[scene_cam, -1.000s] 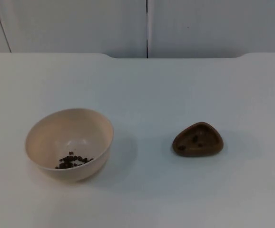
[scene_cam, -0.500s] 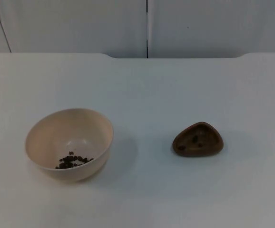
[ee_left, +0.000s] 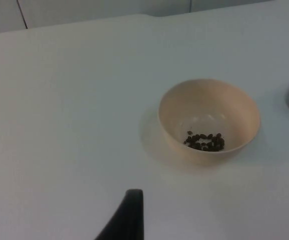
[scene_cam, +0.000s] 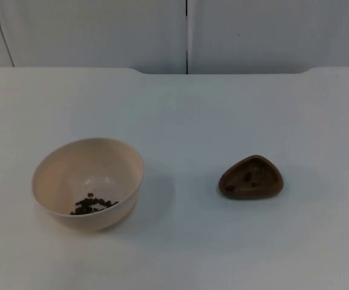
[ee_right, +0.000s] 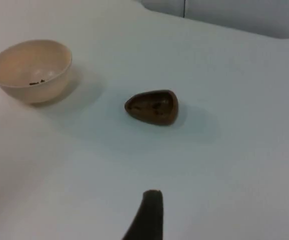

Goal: Pick up the bowl with the left hand and pour the coffee beans from the cup into the bowl with the right hand.

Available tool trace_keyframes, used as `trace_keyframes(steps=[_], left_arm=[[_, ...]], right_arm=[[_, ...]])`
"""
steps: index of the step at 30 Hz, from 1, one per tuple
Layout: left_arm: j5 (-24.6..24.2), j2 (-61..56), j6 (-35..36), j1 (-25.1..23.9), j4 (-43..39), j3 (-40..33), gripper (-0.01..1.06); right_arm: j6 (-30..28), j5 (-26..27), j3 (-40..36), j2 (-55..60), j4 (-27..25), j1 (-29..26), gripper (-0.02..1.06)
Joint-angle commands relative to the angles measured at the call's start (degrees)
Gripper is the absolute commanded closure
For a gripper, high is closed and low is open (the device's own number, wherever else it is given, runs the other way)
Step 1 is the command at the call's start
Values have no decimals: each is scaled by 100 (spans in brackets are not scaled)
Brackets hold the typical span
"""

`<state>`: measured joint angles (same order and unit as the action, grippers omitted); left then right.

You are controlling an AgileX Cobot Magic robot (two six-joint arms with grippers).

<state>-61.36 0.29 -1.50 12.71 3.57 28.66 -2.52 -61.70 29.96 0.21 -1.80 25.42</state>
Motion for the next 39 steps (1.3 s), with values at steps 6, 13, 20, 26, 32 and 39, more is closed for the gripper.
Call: trace_keyframes(steps=[6, 13, 20, 26, 32, 39], left_arm=[[-18, -29, -23, -15, 23, -33, 10], [-18, -29, -23, -15, 23, -33, 0], [-18, -29, -23, -15, 23, -33, 0], [-18, -29, -23, -15, 23, -33, 0], [-18, -29, -23, -15, 23, -33, 0], [-18, -29, -23, -15, 23, -33, 0]], right_arm=[[16, -13, -48, -21, 7, -7, 29], [16, -13, -47, -21, 7, -7, 19], [16, -13, -47, -21, 22, -7, -1], [16, -13, -47, -21, 22, -7, -1], [16, -13, -47, -21, 22, -7, -1], [16, -13, -47, -21, 22, -7, -1]])
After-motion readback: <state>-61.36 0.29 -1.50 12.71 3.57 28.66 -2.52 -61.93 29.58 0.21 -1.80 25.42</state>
